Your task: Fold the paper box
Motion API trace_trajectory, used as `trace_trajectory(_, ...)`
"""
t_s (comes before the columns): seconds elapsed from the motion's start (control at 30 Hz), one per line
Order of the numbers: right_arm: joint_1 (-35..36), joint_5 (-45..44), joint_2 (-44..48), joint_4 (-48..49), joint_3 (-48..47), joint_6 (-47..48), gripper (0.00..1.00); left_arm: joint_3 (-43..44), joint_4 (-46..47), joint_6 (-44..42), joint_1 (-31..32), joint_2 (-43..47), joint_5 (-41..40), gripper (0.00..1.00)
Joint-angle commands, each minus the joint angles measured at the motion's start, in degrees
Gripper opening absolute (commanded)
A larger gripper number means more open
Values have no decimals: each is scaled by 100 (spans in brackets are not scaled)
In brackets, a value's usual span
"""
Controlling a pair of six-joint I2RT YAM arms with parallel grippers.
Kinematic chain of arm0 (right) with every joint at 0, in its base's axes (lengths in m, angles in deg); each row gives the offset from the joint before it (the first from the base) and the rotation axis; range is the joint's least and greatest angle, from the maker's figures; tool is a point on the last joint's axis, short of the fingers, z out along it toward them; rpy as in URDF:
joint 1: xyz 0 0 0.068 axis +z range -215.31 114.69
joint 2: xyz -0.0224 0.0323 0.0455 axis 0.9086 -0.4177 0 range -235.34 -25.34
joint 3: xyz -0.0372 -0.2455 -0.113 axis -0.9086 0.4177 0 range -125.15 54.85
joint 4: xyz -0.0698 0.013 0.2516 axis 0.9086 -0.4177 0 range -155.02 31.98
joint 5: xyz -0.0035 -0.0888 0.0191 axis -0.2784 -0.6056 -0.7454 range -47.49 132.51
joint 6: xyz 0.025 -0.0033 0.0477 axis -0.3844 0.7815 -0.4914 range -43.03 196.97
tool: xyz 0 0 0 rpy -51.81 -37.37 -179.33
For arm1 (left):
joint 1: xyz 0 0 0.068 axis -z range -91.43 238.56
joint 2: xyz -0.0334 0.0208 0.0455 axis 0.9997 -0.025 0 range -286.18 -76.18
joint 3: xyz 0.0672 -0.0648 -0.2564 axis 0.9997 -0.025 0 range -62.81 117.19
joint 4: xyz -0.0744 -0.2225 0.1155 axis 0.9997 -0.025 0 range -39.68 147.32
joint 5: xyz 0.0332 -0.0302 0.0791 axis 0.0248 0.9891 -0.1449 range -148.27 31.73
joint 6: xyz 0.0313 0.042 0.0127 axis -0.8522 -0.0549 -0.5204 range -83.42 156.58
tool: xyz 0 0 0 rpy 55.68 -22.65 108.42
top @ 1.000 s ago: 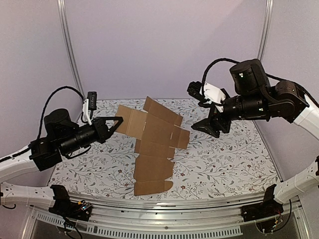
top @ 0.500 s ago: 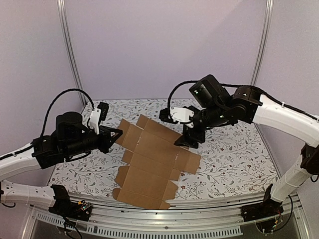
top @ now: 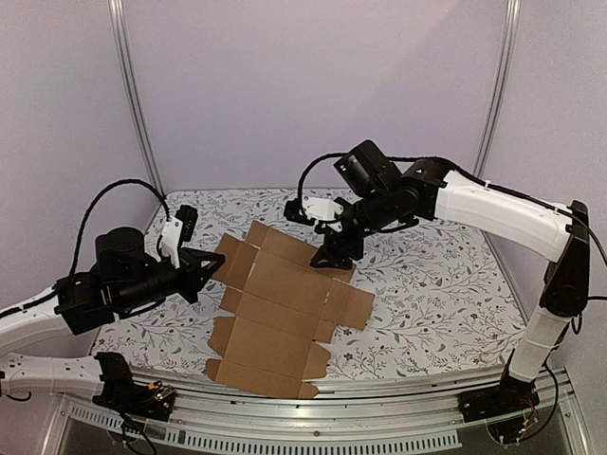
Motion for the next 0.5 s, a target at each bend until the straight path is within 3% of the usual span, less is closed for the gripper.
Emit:
trace_trajectory(0.0,-180,370,-310,4,-359,-46,77,-252,166,-284,192,259,371,0)
trace_trajectory(0.33,-435,1174,-940,-473,-1058,36,73,-385,396,-417,244,529,558,0)
trace_trajectory(0.47,-433,1359,-1042,-624,-1055,74,65,-395,398,-435,268,545,555,0)
